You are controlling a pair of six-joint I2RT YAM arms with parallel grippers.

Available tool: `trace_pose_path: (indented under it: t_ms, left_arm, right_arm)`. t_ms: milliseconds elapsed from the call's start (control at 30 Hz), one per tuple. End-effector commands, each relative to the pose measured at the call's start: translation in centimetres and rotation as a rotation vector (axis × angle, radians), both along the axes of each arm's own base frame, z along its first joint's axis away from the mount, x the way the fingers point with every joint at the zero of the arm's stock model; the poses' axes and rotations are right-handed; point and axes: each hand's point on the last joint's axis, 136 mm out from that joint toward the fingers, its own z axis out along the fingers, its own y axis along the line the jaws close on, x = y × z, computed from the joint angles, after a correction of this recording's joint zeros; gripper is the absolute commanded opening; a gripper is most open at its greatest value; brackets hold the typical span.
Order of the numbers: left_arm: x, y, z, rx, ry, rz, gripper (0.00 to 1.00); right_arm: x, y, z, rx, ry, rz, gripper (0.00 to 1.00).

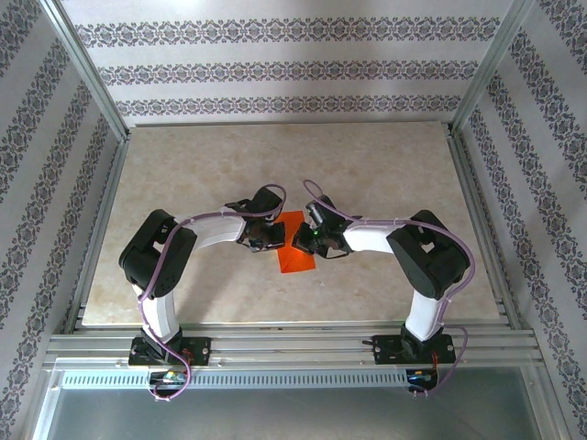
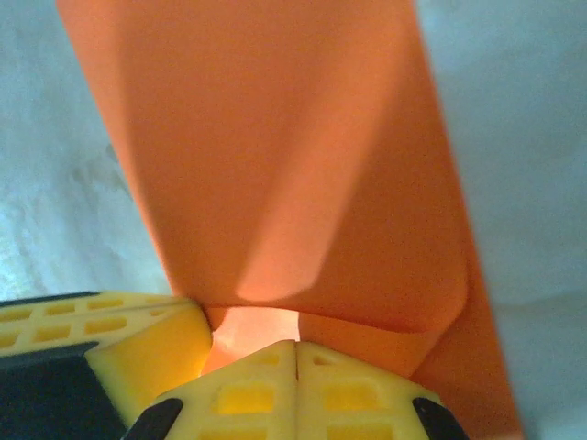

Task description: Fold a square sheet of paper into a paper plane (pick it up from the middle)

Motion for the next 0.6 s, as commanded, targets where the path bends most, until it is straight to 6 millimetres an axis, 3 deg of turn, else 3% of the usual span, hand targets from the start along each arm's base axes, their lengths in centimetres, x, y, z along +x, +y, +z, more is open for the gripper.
trace_pose_path:
  t_ms: [0,133,267,400,567]
  left_arm:
    - [-4.7,6.2,-5.5,0.3,0.181,0.007,0.0]
    - [-4.7,6.3,-5.5,0.309,0.176,0.008,0.0]
    - [-4.5,6.1,-5.5,0.302,0.175,0.004,0.0]
    - [-4.2,5.8,-5.4,0.296,0.169,-0.006,0.0]
    - [-3.9,5.3,-5.4,0.277,0.159,-0.03,0.0]
  right_arm:
    - [-0.3,-3.4,-1.8,-0.074,0.049,-0.128,0.0]
    - [-0.8,-7.1,-1.8,-0.14,0.045,-0.244,0.0]
    - [-0.1,-8.5,0.2,-0.156,-0.038,-0.281,0.0]
    - [1.0,-5.6,2.9,-0.067,-0.126,-0.153,0.0]
    - [1.1,-1.1,2.9,0.021,-0.096,-0.014,0.0]
